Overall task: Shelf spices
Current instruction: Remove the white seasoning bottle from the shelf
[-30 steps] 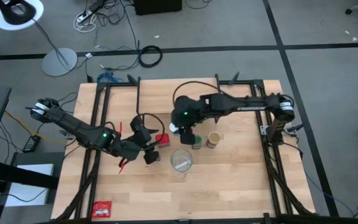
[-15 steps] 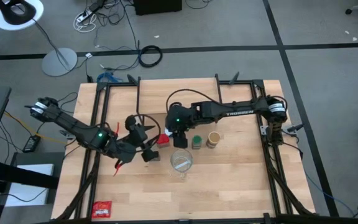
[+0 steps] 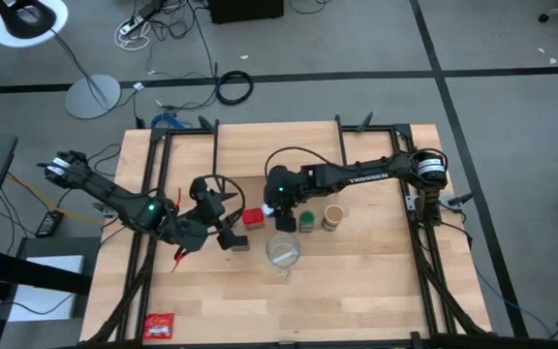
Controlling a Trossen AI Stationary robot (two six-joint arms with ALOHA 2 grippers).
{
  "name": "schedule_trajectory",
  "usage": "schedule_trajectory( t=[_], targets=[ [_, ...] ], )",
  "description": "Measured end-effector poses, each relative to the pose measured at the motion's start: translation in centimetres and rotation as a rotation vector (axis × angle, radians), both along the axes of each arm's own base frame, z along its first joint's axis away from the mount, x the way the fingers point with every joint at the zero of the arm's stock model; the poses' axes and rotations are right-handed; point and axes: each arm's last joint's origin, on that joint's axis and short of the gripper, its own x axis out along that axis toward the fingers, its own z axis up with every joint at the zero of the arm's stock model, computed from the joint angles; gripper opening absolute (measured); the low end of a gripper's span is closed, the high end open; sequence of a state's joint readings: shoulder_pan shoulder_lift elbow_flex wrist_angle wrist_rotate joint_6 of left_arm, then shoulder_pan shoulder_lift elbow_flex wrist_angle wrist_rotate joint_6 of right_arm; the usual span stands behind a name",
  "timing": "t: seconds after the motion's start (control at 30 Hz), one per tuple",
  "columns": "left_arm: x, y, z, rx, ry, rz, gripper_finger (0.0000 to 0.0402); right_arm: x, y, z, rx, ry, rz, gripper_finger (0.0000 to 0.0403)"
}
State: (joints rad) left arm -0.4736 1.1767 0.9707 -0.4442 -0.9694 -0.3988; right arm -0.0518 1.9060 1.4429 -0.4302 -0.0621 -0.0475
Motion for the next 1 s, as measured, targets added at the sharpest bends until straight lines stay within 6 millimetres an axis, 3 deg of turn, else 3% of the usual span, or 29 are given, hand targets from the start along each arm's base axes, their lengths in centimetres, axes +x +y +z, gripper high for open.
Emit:
schedule_trajectory(
  t=[0.47, 0.73, 0.93, 1.0],
  targets=[
    [0.0, 0.0, 0.0, 0.005, 0.004, 0.003, 0.0198, -0.2, -1.1, -0.9, 0.02, -0.052, 0.099, 0.0197],
    [0.0, 0.0, 0.0, 0.006, 0.005, 0.004, 0.0198, -0.9, -0.6, 0.8, 0.046, -0.077, 0.123, 0.0197],
    [0.0, 0.0, 0.0, 0.007, 0.005, 0.004, 0.0198, -1.3, -0.2, 0.4, 0.089, -0.023, 0.129, 0.0198],
    [0.0, 0.0, 0.0, 0.007, 0.005, 0.004, 0.0198, -1.4, -0.2, 0.4, 0.096, -0.012, 0.122, 0.0215]
  ],
)
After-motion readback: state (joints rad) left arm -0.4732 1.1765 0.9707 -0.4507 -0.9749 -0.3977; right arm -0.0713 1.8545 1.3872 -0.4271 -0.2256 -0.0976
